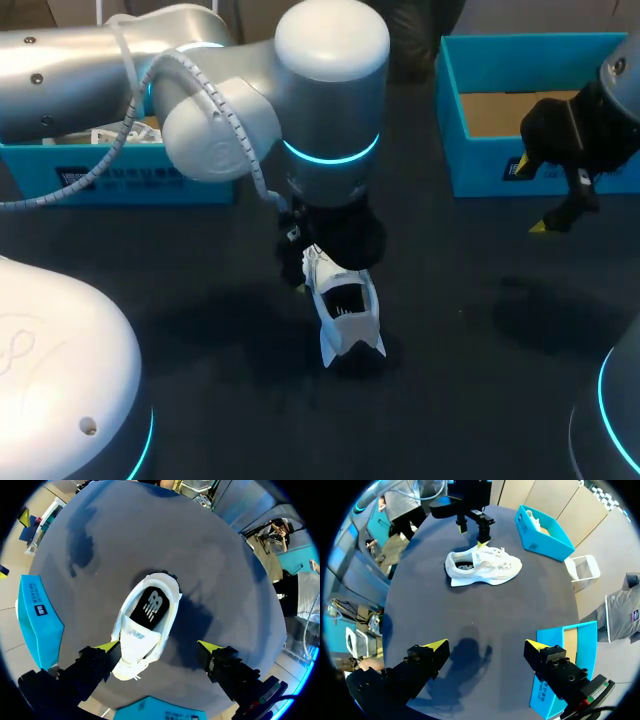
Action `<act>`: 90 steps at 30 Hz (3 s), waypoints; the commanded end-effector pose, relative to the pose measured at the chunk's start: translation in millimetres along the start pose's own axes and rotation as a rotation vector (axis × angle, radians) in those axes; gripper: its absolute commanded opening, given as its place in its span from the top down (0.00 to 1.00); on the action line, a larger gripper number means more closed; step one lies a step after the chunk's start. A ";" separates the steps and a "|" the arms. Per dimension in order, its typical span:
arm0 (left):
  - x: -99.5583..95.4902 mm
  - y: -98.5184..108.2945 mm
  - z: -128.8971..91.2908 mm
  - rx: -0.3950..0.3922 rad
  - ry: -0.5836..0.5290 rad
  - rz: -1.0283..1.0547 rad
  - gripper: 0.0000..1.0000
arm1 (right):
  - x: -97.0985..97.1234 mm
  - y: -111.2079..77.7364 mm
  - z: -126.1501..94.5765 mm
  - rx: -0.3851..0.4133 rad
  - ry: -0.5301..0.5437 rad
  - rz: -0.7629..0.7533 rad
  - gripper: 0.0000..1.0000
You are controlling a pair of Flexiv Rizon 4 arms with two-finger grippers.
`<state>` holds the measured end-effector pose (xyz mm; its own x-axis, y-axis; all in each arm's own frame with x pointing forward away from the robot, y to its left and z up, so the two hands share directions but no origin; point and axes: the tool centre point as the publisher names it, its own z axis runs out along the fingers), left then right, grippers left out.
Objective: Take the shoe out of the shoebox, open the shoe tongue, remove and reinsert the insole, then place the shoe into the shoebox
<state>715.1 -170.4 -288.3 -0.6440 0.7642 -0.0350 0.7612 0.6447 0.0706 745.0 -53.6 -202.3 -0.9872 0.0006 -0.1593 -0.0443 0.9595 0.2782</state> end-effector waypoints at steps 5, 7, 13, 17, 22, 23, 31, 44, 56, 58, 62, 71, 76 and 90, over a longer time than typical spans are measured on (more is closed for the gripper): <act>-3.9 -6.5 -4.0 0.076 0.019 -0.254 0.00 | -0.6 0.2 1.3 0.002 0.000 0.000 0.00; -3.6 -7.9 -5.5 0.104 0.058 -0.397 0.00 | -0.6 0.2 1.3 0.002 0.000 0.000 0.00; 4.8 -12.2 -8.1 0.113 0.025 -0.712 0.00 | -0.6 0.2 1.3 0.002 0.000 0.000 0.00; 9.3 -21.7 -12.1 0.124 -0.009 -0.869 0.00 | -0.6 0.2 1.3 0.002 0.000 0.000 0.00; 15.6 -40.1 -10.9 0.128 -0.043 -0.981 0.00 | -0.6 0.2 1.3 0.002 0.000 0.000 0.00; 17.0 -44.8 -9.1 0.123 -0.061 -1.014 0.00 | -0.6 0.2 1.3 0.002 0.000 0.000 0.00; 22.6 -69.5 5.7 0.135 -0.107 -1.071 0.00 | -0.6 0.2 1.3 0.002 0.000 0.000 0.00; 19.0 -79.6 51.1 0.138 -0.106 -1.070 0.07 | -0.6 0.2 1.3 0.002 0.000 0.000 0.00; 19.5 -85.3 82.7 0.090 -0.091 -1.070 0.30 | -0.6 0.2 1.3 0.002 0.000 0.000 0.00; 19.8 -86.5 84.3 0.090 -0.084 -1.071 0.31 | -0.6 0.2 1.3 0.002 0.000 0.000 0.00; 22.0 -88.4 83.4 0.092 -0.080 -1.078 0.25 | -0.6 0.2 1.3 0.002 0.000 0.000 0.00; 20.5 -96.0 90.2 0.084 -0.045 -1.086 0.53 | -0.6 0.2 1.3 0.002 0.000 0.000 0.00; 20.3 -97.7 93.3 0.079 -0.006 -1.088 0.82 | -0.6 0.2 1.3 0.002 0.000 0.000 0.00; 30.5 -95.7 71.1 0.082 0.115 -1.047 1.00 | -0.6 0.2 1.3 0.002 0.000 0.000 0.00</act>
<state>626.3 -209.9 -381.1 -0.9818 -0.1784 0.0650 -0.1797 0.9836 -0.0158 744.9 -53.6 -202.3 -0.9872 0.0005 -0.1594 -0.0444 0.9595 0.2781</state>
